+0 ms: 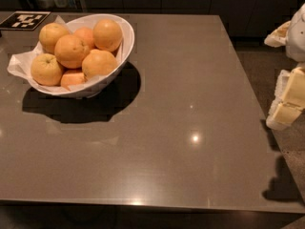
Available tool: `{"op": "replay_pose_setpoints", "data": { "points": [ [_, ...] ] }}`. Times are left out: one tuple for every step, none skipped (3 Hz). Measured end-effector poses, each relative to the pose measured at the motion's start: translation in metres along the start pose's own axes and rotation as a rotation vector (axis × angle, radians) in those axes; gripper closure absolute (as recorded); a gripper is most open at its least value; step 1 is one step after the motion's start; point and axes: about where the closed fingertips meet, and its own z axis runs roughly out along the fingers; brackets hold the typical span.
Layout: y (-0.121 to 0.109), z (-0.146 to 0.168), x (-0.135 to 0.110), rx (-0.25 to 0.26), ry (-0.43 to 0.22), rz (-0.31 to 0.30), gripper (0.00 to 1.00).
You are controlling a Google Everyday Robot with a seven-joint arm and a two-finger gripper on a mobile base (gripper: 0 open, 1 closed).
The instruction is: Pick orange from white bowl
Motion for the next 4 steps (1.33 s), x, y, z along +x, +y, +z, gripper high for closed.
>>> {"op": "replay_pose_setpoints", "data": {
  "points": [
    [0.0, 0.0, 0.0, 0.0, 0.0, 0.0, 0.0],
    [0.0, -0.007, -0.025, 0.003, 0.004, -0.058, 0.0],
    [-0.001, -0.012, -0.072, -0.028, 0.023, -0.158, 0.0],
    [-0.009, -0.007, -0.123, -0.044, 0.031, -0.249, 0.0]
  ]
}}
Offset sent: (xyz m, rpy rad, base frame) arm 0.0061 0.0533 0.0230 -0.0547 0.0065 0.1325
